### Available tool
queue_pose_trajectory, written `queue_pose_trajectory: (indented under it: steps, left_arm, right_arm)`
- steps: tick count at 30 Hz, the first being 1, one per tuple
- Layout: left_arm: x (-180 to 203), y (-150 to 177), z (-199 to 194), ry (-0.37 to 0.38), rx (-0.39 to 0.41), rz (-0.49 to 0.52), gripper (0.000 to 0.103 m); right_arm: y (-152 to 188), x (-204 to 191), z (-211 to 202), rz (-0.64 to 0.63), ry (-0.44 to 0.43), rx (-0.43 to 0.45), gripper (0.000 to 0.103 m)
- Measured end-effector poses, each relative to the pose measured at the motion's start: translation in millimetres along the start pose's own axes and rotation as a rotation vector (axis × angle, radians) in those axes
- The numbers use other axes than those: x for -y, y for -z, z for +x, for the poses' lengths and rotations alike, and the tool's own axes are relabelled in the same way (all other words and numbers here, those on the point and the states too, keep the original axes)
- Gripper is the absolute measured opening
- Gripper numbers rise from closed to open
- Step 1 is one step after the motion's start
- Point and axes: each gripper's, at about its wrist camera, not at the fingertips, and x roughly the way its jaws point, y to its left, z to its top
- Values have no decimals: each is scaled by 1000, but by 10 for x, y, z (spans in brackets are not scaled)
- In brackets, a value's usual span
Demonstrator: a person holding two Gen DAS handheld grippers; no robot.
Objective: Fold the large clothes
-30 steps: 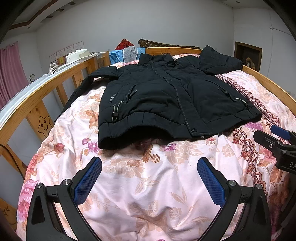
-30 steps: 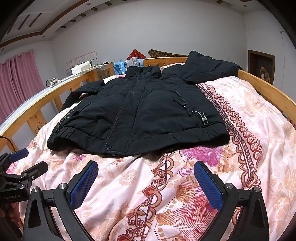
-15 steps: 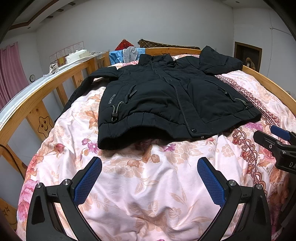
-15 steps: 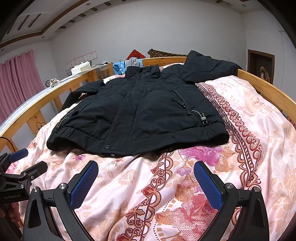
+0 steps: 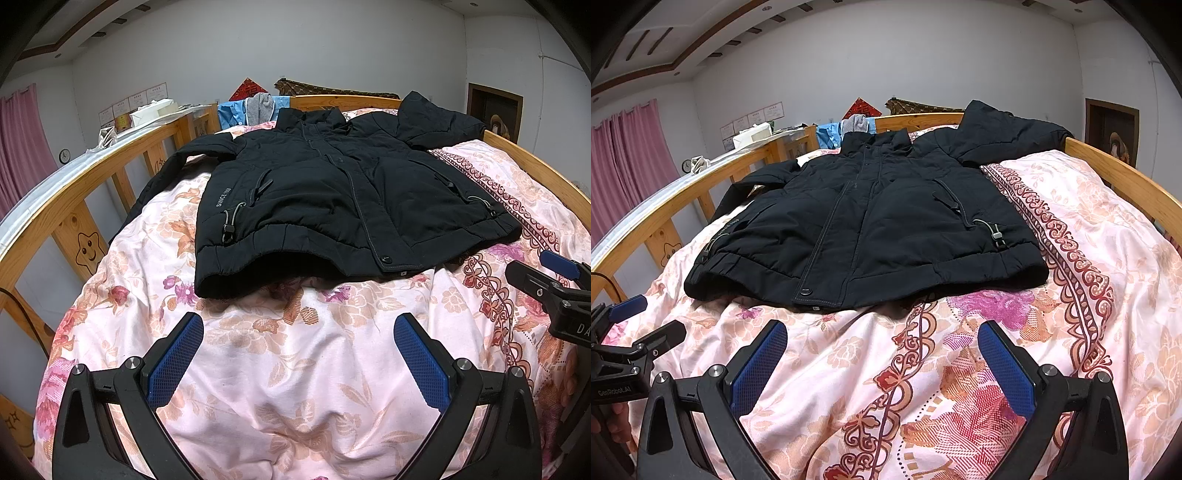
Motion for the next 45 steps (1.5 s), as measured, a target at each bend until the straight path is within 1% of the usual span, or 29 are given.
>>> queue_pose_trajectory:
  steps: [37, 45]
  left_arm:
    - [-16, 31, 18, 0, -10, -3, 101]
    - [-26, 33, 75, -4, -37, -10, 101]
  right_arm:
    - [1, -14, -2, 0, 0, -3, 103]
    - [66, 6, 89, -8, 10, -36, 103]
